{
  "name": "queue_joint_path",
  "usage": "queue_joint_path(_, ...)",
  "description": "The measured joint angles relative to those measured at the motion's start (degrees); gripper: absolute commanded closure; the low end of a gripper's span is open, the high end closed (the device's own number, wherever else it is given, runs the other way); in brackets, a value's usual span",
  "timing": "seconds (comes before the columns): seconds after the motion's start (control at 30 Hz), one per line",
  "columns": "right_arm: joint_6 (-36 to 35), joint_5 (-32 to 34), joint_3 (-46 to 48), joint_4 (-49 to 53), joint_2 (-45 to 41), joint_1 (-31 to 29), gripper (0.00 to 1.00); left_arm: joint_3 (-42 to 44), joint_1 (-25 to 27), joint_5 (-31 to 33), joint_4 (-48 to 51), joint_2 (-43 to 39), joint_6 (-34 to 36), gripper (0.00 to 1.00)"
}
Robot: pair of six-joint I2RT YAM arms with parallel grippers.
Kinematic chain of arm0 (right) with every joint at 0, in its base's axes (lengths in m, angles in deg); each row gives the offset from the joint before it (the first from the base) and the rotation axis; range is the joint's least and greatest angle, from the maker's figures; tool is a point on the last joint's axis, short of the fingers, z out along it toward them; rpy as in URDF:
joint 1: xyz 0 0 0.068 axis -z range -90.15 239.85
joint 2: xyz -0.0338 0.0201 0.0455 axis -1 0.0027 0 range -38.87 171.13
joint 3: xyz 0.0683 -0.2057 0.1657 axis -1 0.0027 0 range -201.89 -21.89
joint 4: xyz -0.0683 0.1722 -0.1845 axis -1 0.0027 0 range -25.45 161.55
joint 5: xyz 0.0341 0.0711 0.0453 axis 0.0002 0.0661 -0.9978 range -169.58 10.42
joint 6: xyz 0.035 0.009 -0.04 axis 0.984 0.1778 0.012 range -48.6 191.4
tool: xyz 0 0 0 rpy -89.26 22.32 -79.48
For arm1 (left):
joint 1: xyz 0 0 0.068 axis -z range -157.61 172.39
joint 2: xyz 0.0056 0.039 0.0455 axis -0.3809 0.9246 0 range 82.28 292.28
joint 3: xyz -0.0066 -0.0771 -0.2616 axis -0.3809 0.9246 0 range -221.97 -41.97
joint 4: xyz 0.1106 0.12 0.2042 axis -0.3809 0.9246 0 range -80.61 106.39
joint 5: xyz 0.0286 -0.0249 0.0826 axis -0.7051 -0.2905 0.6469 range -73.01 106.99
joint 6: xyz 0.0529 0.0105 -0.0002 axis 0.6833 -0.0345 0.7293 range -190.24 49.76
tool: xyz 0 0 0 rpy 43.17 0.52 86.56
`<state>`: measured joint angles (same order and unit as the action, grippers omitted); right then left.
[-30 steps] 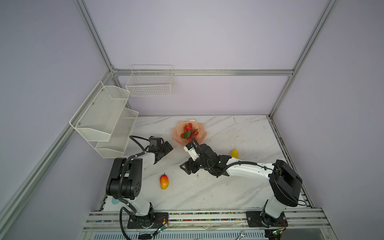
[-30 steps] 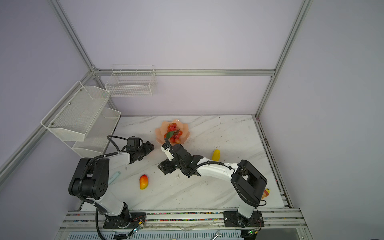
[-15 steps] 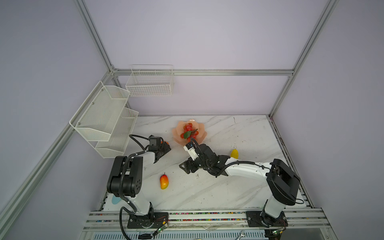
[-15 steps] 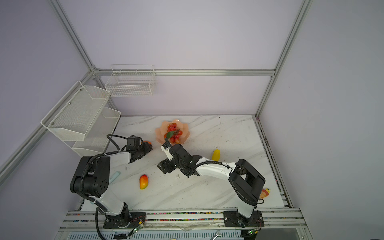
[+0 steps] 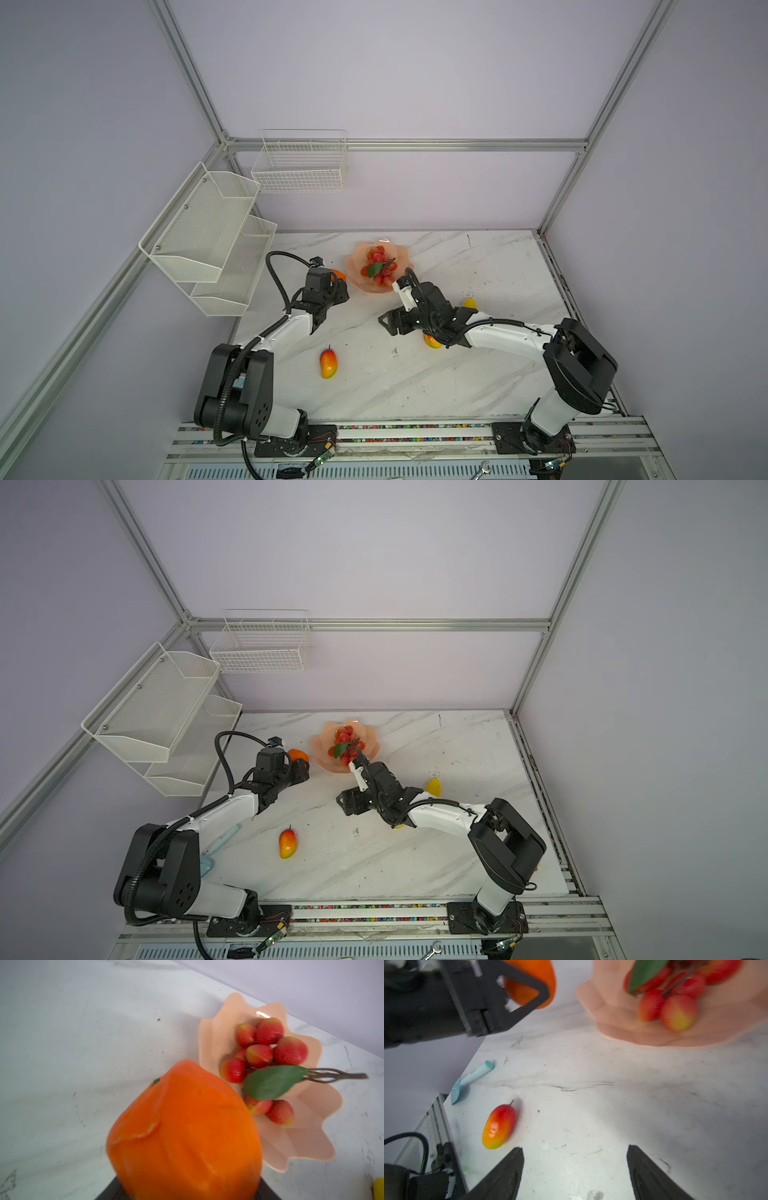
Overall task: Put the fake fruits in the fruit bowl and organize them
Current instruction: 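Grasp the orange with the left gripper while the right arm withdraws, then place the orange into the bowl and open the left gripper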
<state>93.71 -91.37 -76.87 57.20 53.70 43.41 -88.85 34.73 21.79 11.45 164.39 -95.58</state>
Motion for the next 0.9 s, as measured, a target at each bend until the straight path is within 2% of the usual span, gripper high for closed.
queue_joint_path(0.1, 1.84, 0.33, 1.92, -0.83, -2.62, 3.06, 0.19, -2.93, 1.57, -0.04, 0.44, 1.31, 5.27, 0.54)
queue_joint_path(0.37, 3.91, -0.04, 4.09, -2.43, -5.57, 2.16, 0.19, -16.92, 1.62, -0.07, 2.36, 13.90, 15.56, 0.53)
queue_joint_path(0.6, 4.48, 0.22, 5.07, -2.56, -7.15, 2.16, 0.19, -29.68, 1.62, 0.20, 6.03, 24.81, 18.10, 0.53)
queue_joint_path(0.9, 4.52, 0.24, 5.07, -2.80, -7.89, 2.16, 0.19, -32.15, 1.64, 0.07, 7.45, 31.54, 17.97, 0.51)
